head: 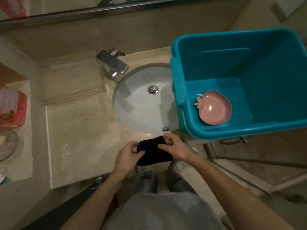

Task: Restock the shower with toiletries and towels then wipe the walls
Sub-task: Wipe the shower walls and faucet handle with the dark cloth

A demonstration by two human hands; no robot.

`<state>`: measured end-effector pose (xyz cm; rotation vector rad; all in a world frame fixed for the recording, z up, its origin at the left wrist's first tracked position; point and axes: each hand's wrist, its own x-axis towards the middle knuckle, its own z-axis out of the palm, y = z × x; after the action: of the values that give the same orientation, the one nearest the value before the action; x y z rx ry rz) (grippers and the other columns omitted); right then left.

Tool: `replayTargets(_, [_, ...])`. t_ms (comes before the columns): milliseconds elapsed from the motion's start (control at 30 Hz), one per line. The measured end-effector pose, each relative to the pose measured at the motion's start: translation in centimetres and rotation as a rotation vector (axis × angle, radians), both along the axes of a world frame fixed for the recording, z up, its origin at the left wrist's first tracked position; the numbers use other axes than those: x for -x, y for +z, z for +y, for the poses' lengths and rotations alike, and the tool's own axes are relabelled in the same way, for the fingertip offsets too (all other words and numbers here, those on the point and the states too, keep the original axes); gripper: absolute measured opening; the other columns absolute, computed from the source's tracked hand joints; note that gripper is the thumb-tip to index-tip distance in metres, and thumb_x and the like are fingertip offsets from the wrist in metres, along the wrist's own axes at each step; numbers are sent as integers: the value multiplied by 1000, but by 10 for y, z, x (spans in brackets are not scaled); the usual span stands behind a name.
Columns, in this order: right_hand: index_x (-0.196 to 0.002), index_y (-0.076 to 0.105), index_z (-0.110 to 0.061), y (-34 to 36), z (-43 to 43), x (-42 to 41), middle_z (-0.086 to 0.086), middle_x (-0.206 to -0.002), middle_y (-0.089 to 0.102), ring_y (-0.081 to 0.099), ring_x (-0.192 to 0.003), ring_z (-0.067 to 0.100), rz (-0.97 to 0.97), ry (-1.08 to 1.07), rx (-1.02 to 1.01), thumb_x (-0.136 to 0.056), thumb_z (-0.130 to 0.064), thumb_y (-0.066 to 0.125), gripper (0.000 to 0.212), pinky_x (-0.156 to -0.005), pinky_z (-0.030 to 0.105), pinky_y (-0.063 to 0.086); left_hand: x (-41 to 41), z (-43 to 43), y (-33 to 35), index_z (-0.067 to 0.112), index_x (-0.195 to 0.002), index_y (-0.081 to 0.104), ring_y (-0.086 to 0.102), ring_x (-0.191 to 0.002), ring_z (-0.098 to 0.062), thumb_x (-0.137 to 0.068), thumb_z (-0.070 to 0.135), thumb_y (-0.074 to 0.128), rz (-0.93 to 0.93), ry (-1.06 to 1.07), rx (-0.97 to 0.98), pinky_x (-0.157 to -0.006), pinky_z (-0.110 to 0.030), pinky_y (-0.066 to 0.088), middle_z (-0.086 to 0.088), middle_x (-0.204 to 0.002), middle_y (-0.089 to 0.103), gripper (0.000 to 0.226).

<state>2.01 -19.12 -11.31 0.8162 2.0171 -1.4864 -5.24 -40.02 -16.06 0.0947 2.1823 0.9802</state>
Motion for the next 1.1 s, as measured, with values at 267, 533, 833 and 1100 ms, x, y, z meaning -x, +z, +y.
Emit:
replayTargets(267, [-102, 66, -25, 35, 95, -124, 1, -93, 70, 67, -80, 11, 61, -216, -152, -93, -15, 69, 14, -70, 20, 53, -63, 101, -1, 47, -114, 54, 71, -82, -7, -82, 35, 78, -75, -474, -137, -85, -32, 57, 5, -84, 74, 42])
replayTargets(533, [-92, 67, -31, 80, 173, -308, -9, -87, 72, 68, -85, 8, 73, -357, -318, -91, -22, 67, 9, -83, 35, 55, -191, 248, 34, 45, -149, 36, 44, -133, -10, -77, 63, 66, 151, -1002, -290, -115, -32, 35, 5, -143, 48, 81])
replayTargets(833, [-92, 66, -38, 156, 270, -516, -12, -91, 73, 69, -88, 9, 111, -495, -468, -90, -24, 67, 15, -81, 32, 56, -381, 426, 115, 27, -94, 73, 63, -85, 5, -86, 18, 77, 14, -1300, -609, -79, -21, 47, 11, -89, 74, 13])
replayTargets(1100, [-96, 74, -32, 188, 353, -620, -7, -91, 77, 72, -89, 5, 428, -1102, -533, -88, -26, 74, 9, -81, 27, 57, -475, 546, 207, 23, -94, 73, 72, -85, -11, -90, 32, 75, -32, -1372, -748, -74, -33, 55, 1, -90, 75, 9])
